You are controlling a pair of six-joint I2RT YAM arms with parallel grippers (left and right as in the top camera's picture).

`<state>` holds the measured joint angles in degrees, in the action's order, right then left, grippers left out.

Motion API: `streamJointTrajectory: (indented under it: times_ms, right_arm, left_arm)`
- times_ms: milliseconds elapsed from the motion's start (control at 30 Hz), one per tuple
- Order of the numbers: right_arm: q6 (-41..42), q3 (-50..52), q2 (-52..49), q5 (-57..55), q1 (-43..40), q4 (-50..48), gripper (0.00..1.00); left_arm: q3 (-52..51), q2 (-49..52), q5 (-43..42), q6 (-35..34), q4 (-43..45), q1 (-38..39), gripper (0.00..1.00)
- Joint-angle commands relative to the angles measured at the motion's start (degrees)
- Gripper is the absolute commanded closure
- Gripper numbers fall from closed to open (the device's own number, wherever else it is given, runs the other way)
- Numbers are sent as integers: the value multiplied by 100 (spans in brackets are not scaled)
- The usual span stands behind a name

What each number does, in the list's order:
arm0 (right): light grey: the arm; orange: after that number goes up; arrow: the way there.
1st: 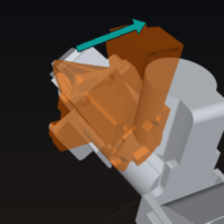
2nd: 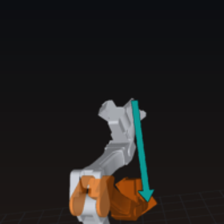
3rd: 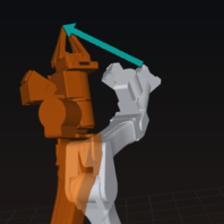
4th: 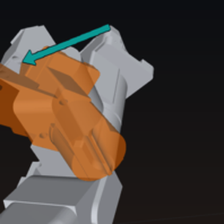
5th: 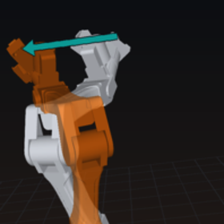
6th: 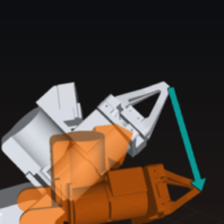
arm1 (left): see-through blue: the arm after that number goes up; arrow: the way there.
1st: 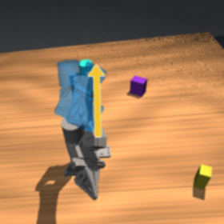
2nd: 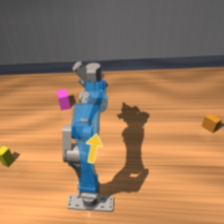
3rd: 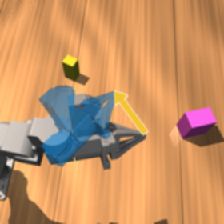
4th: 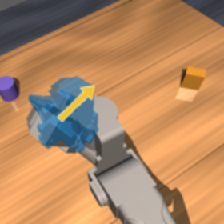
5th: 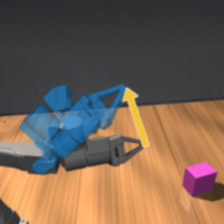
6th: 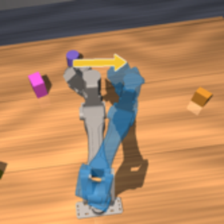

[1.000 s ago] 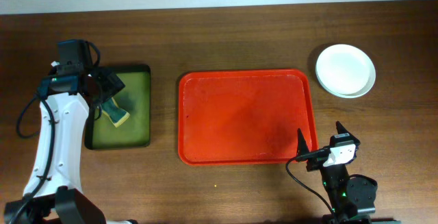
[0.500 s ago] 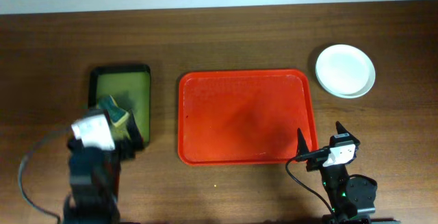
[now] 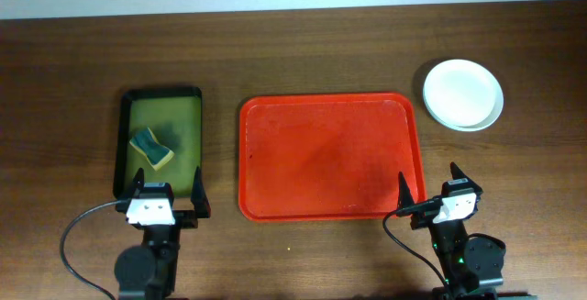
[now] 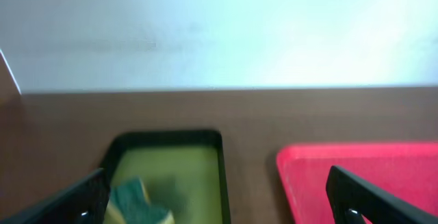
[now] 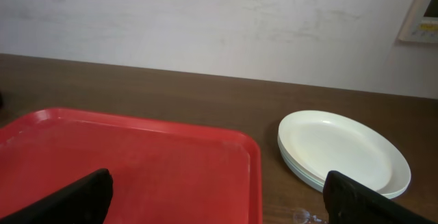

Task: Clean dirty plates on tray and stack at the side

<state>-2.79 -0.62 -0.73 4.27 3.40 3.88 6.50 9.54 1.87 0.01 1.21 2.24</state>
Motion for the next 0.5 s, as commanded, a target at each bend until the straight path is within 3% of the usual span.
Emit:
streamJointTrajectory:
  times_ms: [0,233,467]
  right_arm:
    - [2,31,33,-46,39,26,1]
    - [2,31,33,-46,39,26,1]
    - [2,31,33,-46,39,26,1]
  left_arm:
    - [-428,-332,-66,85,501,24,1]
    - [-599,-647,-61,70,511,28,1]
    - [-599,-927,-7,70,-608,26,1]
